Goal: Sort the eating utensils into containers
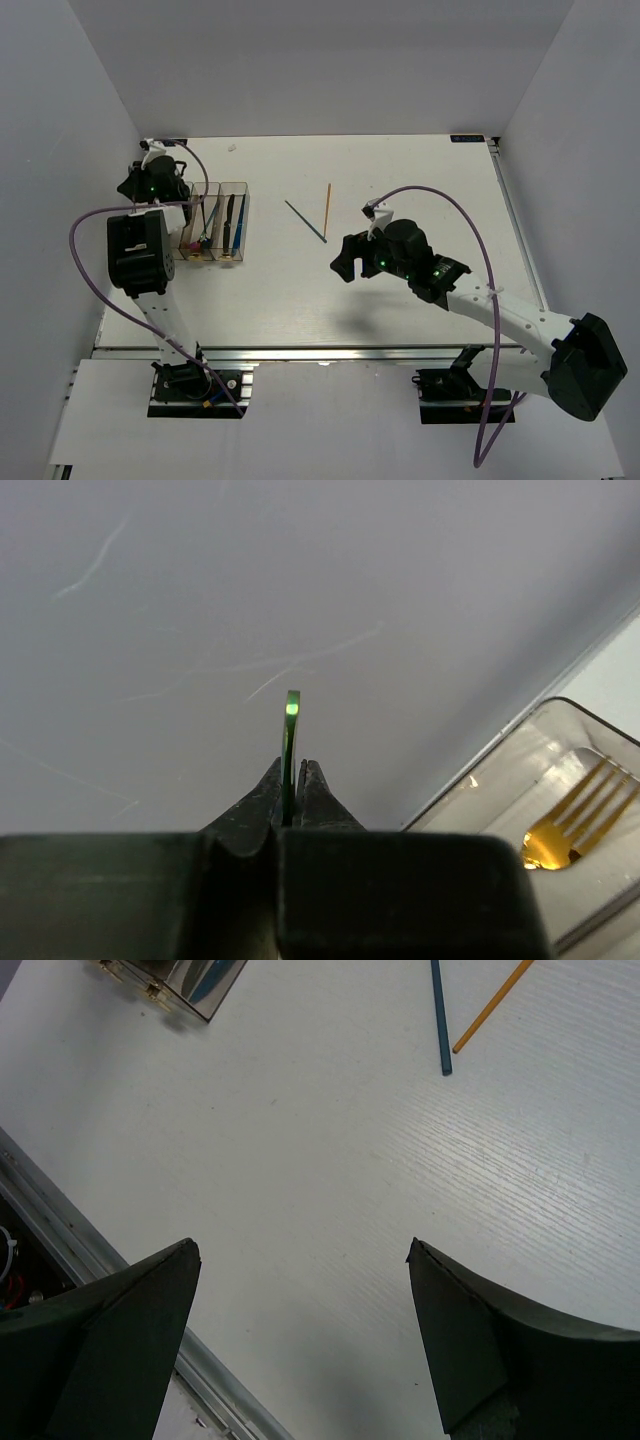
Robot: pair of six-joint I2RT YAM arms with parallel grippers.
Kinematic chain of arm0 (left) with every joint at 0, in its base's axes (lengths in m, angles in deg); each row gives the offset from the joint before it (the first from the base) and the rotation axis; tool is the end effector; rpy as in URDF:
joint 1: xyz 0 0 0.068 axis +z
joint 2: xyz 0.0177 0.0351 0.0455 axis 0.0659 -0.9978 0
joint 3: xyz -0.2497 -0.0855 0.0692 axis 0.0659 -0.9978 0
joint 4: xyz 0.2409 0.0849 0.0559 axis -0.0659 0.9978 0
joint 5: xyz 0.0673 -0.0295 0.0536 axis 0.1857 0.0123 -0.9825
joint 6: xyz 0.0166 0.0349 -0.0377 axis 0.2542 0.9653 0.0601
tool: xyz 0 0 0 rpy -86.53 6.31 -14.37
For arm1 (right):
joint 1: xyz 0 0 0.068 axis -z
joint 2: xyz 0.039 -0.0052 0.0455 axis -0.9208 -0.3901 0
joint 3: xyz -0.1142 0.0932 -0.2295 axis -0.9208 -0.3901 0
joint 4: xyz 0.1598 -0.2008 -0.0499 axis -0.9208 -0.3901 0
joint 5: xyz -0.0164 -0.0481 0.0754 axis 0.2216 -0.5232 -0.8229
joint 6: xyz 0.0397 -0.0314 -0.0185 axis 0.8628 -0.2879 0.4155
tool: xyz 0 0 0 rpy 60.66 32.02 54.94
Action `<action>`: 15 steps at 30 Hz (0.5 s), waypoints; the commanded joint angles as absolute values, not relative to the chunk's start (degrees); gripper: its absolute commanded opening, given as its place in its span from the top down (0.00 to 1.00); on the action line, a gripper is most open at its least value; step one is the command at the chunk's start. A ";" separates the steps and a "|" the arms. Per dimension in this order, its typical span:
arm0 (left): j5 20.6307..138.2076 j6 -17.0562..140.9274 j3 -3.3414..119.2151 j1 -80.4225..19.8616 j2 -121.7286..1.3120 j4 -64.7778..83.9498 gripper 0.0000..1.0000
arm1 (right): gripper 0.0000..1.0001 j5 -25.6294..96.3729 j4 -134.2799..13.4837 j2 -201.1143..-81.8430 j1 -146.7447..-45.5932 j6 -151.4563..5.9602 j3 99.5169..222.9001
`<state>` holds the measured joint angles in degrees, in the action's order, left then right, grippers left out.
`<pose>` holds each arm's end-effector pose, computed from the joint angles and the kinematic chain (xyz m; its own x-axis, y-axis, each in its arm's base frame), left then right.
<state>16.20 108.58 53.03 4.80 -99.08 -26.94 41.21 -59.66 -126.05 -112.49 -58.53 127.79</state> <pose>0.4238 0.0934 0.2021 -0.6274 0.2390 -0.7412 -0.6428 0.3783 0.6661 0.1819 0.1865 0.2683 -0.5217 -0.0187 -0.8529 -0.5841 0.7365 0.3412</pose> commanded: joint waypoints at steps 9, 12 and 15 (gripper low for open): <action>17.01 102.96 50.11 7.03 -96.78 -28.92 0.74 | 0.11 41.96 -57.52 -126.05 -112.75 -58.56 128.11; 17.54 101.82 49.05 7.03 -95.90 -28.22 0.64 | 0.11 42.22 -57.34 -125.53 -112.75 -58.56 127.76; 17.29 101.29 48.44 6.94 -94.93 -28.30 0.57 | 0.11 42.40 -57.34 -125.44 -112.75 -58.64 127.94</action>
<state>16.92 103.10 48.90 7.20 -99.02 -27.53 41.56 -59.62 -126.29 -112.49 -58.55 127.79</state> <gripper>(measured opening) 0.416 0.894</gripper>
